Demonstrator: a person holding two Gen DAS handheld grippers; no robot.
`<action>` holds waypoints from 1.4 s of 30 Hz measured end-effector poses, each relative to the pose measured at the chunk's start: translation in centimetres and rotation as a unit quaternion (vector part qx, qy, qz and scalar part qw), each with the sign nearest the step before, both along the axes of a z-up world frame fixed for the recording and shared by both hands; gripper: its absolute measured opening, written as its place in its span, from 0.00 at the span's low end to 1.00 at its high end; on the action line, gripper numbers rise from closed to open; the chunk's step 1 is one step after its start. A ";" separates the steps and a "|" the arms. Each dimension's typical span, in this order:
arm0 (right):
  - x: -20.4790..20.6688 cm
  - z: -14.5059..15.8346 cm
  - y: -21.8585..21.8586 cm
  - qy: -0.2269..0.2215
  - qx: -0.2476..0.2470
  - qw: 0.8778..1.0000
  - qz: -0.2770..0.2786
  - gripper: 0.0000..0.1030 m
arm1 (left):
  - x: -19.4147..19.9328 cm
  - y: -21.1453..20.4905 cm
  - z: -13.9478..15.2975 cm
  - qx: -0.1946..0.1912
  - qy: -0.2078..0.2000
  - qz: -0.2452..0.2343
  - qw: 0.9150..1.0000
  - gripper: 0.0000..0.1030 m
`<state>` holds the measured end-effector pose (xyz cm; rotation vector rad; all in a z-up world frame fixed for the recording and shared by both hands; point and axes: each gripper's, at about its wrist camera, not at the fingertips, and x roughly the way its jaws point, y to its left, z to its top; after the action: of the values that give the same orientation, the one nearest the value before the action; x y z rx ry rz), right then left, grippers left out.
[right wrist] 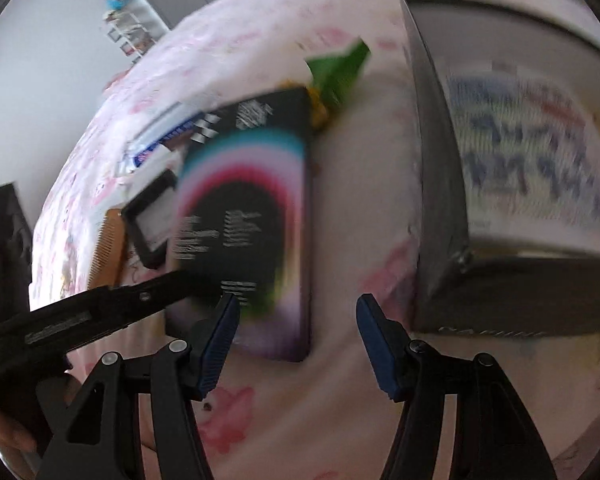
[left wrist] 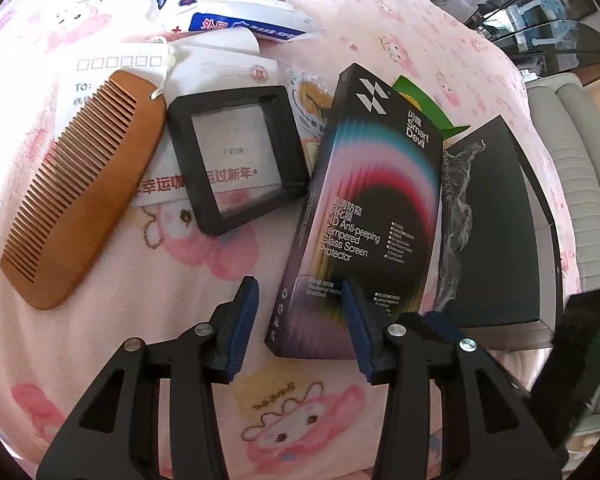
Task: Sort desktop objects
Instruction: 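Lift the Smart Devil box with the left tool toward the shoebox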
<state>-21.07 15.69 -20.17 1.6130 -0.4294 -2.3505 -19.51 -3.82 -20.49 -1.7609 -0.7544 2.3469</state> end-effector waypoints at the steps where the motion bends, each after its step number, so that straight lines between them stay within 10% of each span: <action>1: -0.2 -0.5 0.1 -0.008 -0.012 1.000 -0.001 0.56 | 0.0 0.0 -0.1 0.006 -0.001 0.000 1.000 0.42; 10: 0.2 0.2 -1.5 0.017 -0.005 0.999 0.046 0.40 | 1.2 1.1 1.8 0.003 0.009 -0.034 0.999 0.35; 30: -0.5 -0.5 -3.0 -0.038 -0.010 0.995 0.090 0.44 | 1.6 1.3 2.0 -0.044 0.005 -0.053 0.998 0.36; 42: -0.5 -1.2 -2.9 -0.005 0.007 0.996 0.090 0.48 | 1.0 0.5 -0.4 -0.002 -0.027 -0.033 0.999 0.46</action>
<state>-21.54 12.75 -21.42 1.5984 -0.2574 -2.2187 -18.55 -3.33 -20.90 -1.8286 -0.6878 2.2698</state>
